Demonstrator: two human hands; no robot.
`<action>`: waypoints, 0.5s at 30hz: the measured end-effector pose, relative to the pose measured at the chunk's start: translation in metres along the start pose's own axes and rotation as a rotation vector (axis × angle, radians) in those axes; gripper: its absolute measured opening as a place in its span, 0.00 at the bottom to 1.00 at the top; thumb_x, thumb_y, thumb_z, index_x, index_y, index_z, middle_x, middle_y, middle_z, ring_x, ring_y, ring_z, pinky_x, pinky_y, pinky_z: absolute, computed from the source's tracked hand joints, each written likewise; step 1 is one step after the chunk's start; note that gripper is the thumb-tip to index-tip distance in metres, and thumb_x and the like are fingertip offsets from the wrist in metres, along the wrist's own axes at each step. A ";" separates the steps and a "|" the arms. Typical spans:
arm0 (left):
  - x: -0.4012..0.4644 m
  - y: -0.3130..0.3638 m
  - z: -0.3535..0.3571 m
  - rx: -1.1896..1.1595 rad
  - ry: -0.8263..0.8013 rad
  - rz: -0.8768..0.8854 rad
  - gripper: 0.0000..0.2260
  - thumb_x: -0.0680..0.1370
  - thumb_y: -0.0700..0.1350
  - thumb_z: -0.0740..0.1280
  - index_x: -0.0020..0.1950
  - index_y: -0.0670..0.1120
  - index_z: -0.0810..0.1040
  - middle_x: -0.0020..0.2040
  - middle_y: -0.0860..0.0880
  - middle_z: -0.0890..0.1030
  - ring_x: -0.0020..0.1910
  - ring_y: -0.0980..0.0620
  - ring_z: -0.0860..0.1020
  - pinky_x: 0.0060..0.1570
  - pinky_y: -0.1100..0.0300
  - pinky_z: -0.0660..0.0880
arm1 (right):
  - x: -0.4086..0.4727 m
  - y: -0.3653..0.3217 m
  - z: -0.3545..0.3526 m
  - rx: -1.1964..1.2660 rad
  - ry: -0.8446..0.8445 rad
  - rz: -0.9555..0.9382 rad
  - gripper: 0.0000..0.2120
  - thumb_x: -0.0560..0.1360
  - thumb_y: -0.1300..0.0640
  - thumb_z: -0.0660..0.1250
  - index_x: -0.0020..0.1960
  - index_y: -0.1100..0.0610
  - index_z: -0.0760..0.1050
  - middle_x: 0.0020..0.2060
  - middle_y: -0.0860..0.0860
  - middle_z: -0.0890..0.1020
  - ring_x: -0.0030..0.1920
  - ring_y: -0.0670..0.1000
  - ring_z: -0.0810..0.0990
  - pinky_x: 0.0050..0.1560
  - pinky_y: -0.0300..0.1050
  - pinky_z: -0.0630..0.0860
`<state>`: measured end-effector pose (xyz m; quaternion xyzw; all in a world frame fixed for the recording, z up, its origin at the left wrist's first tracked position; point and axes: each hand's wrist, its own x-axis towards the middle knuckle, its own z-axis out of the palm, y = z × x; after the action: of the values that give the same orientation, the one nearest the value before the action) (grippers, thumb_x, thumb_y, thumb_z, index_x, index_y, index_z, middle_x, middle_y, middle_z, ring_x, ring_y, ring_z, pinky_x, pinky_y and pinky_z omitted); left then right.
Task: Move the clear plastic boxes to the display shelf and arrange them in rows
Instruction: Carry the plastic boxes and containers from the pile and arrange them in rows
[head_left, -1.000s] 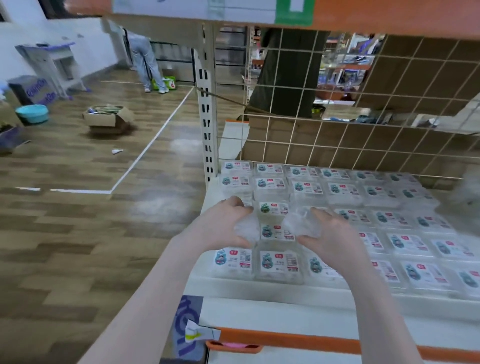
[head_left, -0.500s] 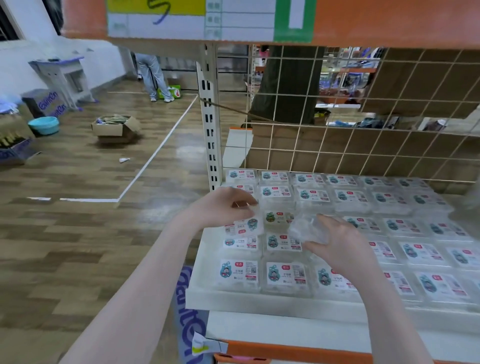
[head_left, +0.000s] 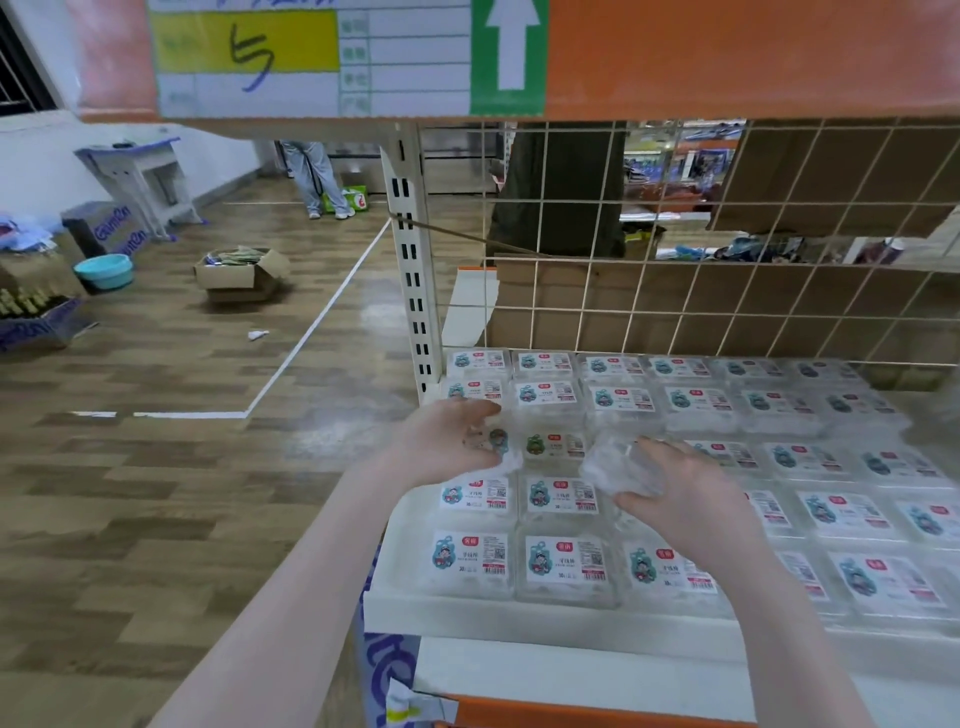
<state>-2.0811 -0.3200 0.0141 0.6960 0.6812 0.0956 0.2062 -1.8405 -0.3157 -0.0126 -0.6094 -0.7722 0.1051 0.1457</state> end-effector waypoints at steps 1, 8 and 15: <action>-0.002 -0.002 0.002 0.012 0.009 -0.007 0.28 0.75 0.51 0.66 0.74 0.52 0.62 0.68 0.50 0.71 0.64 0.50 0.72 0.57 0.59 0.71 | 0.000 0.000 0.000 -0.003 -0.003 -0.003 0.25 0.73 0.48 0.68 0.67 0.56 0.69 0.62 0.53 0.75 0.61 0.53 0.72 0.55 0.43 0.68; -0.008 -0.005 0.012 0.069 0.147 -0.088 0.20 0.74 0.54 0.65 0.62 0.46 0.71 0.56 0.47 0.72 0.55 0.45 0.75 0.51 0.53 0.74 | 0.001 0.000 0.001 -0.008 -0.017 -0.016 0.25 0.74 0.48 0.67 0.67 0.56 0.69 0.62 0.53 0.74 0.61 0.53 0.71 0.55 0.43 0.68; -0.021 -0.002 0.014 0.082 0.145 -0.149 0.17 0.74 0.53 0.65 0.56 0.43 0.76 0.51 0.45 0.76 0.49 0.45 0.76 0.44 0.56 0.73 | 0.001 0.004 0.004 -0.004 -0.010 -0.019 0.23 0.73 0.48 0.68 0.65 0.56 0.70 0.61 0.53 0.75 0.60 0.53 0.72 0.53 0.43 0.68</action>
<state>-2.0788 -0.3428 0.0041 0.6426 0.7474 0.1023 0.1344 -1.8384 -0.3135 -0.0173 -0.6019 -0.7788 0.1053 0.1417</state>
